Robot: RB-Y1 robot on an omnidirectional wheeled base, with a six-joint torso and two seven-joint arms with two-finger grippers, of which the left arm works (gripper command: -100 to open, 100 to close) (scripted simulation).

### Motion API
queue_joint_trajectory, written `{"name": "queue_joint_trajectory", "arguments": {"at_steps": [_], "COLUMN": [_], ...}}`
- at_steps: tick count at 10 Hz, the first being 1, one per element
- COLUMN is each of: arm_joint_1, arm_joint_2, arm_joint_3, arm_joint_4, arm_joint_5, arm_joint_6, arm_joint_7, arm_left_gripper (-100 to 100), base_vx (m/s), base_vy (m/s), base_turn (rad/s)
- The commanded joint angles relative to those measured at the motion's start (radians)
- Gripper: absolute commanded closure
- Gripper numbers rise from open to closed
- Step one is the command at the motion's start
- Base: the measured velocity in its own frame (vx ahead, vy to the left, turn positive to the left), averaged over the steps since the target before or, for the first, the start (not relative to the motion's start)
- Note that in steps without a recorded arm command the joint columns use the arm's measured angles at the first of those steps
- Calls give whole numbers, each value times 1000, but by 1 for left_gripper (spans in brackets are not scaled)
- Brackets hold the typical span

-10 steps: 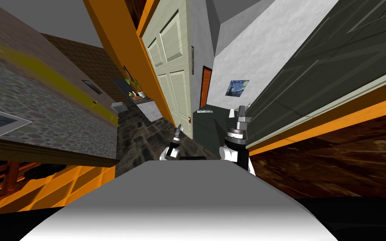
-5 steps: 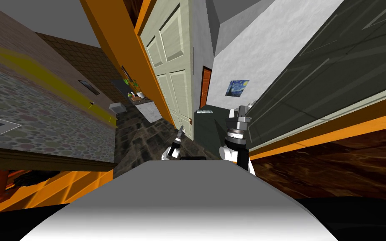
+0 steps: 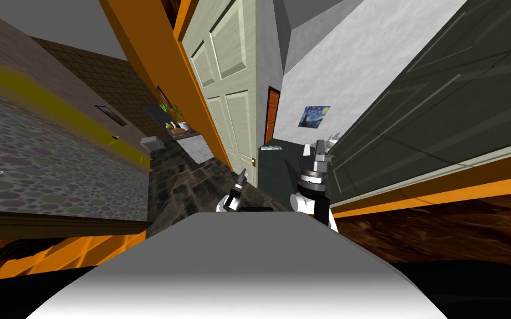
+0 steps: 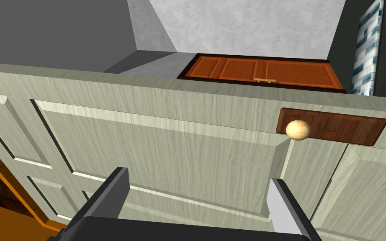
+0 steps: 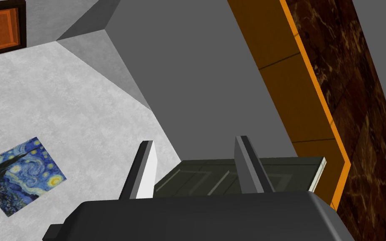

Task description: Push the door open

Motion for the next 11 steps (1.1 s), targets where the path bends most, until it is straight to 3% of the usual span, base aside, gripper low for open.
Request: {"name": "queue_joint_trajectory", "arguments": {"at_steps": [1,6,7,11], "arm_joint_1": [-15,-63,-63,-96], "arm_joint_2": [-2,-10,-10,-17], "arm_joint_3": [-13,-48,-48,-72], "arm_joint_4": [49,173,173,259], "arm_joint_5": [-5,-18,-18,-26], "arm_joint_6": [-12,-36,-36,-53], "arm_joint_7": [4,15,15,23], "arm_left_gripper": [-100,-100,-100,-100], "base_vx": [82,88,58,67], "base_vy": [64,67,45,51], "base_turn": [-21,-27,-5,-20]}}
